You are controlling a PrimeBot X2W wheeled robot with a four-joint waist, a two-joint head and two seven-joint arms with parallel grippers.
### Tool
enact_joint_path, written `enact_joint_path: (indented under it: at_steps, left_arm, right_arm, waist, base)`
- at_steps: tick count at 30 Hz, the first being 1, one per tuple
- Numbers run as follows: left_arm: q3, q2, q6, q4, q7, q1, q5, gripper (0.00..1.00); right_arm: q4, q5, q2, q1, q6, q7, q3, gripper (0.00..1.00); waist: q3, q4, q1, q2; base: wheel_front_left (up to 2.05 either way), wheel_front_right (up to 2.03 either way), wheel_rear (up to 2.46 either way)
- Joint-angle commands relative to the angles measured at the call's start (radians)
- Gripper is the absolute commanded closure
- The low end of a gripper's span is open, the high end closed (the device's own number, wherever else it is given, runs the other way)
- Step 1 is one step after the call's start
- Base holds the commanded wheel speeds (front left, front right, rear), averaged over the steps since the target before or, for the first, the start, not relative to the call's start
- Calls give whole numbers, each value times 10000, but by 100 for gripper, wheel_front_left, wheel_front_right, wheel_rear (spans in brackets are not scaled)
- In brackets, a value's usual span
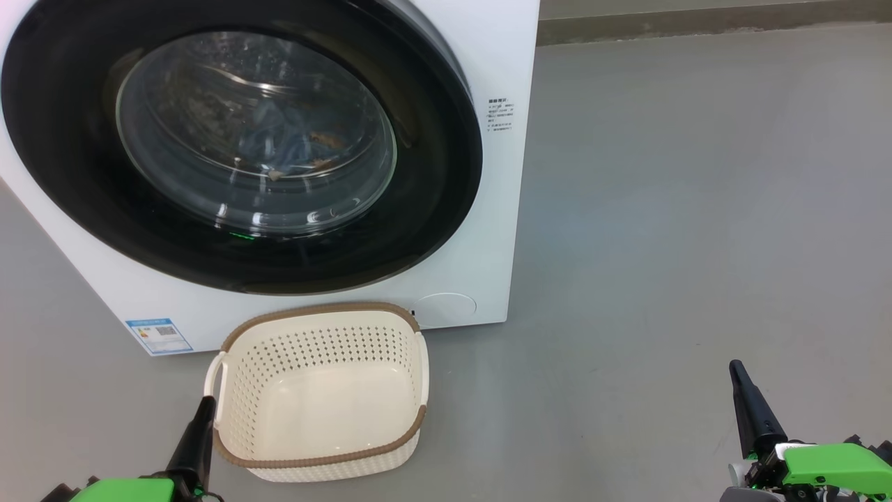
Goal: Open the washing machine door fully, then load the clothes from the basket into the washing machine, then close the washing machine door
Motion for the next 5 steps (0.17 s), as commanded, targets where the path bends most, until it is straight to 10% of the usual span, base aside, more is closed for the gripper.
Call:
enact_joint_path:
  at_steps: [1,5]
  left_arm:
    - [344,256,-100,-190,57,-417,-86,100]
    - [344,256,-100,-190,57,-417,-86,100]
  right_arm:
    - [-249,98,-37,-403,-11,76,233,100]
    - [-249,98,-37,-403,-11,76,233,100]
  waist:
    - [0,0,-1,0]
    - [0,0,-1,0]
  base:
    - [0,0,0]
    - [0,0,0]
